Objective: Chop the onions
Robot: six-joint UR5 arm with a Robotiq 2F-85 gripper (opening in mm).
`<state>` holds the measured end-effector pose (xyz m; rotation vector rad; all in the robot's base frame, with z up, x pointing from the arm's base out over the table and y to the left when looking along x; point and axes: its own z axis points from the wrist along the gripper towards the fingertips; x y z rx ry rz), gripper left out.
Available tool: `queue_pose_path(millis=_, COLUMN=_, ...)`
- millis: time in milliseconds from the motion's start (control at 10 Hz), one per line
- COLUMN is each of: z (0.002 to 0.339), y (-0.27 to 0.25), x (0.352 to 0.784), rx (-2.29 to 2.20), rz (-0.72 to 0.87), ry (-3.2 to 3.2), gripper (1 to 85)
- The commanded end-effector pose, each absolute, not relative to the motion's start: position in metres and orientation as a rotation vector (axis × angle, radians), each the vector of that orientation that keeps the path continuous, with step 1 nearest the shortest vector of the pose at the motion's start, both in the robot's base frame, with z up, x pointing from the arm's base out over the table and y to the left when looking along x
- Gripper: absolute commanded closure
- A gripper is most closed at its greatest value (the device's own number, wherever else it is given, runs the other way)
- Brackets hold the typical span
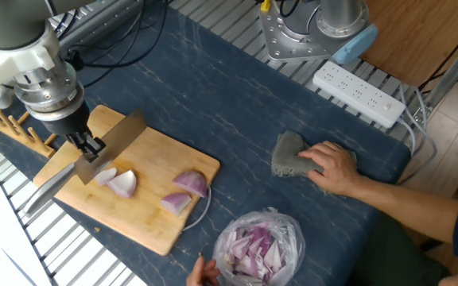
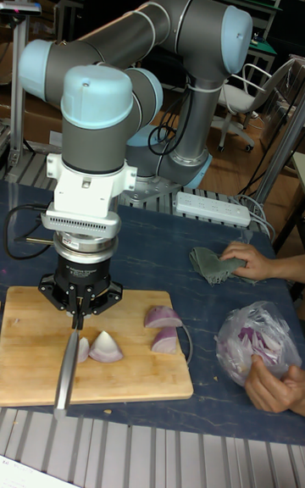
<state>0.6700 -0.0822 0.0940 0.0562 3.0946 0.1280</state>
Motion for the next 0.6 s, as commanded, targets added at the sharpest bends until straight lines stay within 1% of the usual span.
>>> queue_pose_path(millis=0, z=0.0982, y=-0.0745, x=0.6746, rx=0.106, rz=0.149, ry=3.093, gripper=84.0)
queue_pose_path(millis=500, z=0.0929, y=-0.0744, x=0.6798, rx=0.159, rz=0.167, ry=3.081, gripper=84.0)
